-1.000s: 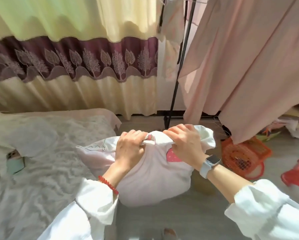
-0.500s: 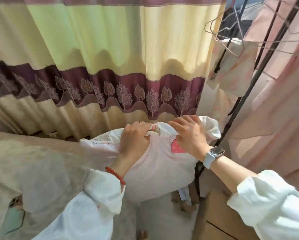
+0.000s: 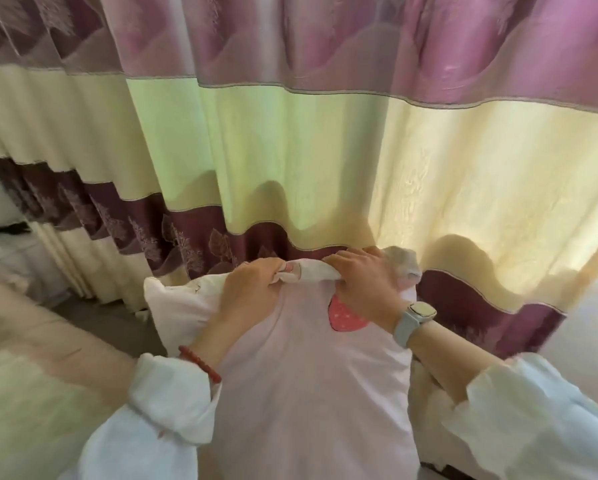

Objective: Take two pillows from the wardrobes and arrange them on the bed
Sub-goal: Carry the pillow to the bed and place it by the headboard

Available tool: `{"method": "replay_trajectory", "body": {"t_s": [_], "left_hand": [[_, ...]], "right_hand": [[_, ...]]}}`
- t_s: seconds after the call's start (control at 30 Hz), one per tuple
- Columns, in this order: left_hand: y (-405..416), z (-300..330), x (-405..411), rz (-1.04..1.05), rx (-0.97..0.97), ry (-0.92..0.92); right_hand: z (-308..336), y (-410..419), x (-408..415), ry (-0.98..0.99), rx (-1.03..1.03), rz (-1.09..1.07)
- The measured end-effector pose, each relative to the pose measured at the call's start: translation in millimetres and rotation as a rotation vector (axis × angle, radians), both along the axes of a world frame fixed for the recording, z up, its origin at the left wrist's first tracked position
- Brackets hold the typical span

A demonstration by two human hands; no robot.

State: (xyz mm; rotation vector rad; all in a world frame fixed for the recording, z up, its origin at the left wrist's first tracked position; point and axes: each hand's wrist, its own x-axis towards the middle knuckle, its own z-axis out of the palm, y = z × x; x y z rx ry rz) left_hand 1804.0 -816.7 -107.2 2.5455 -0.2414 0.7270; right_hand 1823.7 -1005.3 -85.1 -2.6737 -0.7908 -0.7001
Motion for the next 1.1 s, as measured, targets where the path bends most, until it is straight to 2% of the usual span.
{"method": "replay_trajectory", "body": {"t_s": [0.2,0.43,0.5,0.57,0.63,0.73,0.83,0.9,1.03,1.1], "left_hand": [[60,35,66,0.113,0.086,-0.085],[157,74,97,0.432,0.220,-0.175],[179,73,104,0.500,0.262,-0.200],[209,62,115,0.606,0.258,-0.204],[246,44,124,0.740,0.204,-0.172],[310,11,127,0.893,0.129,-0.114],[363,-12,121,0.979,0.047,-0.074],[395,-17,115,1.068,-0.001,-0.060],[446,-19,97,1.251,-0.048,0.017],[461,-22,88,1.326,-0.094,0.079]], "right_hand": [[27,64,111,0.069,0.097,0.202],[83,172,190,0.267,0.062,0.551],[81,199,210,0.202,0.006,0.652],[64,227,234,0.085,-0.061,0.635],[39,255,260,0.085,-0.108,0.596],[-5,311,302,0.280,-0.074,0.605],[-29,389,335,0.712,0.102,0.695],[-37,448,348,0.918,0.103,0.753],[-52,557,351,1.166,0.030,0.968],[-60,599,339,1.160,-0.021,1.047]]}}
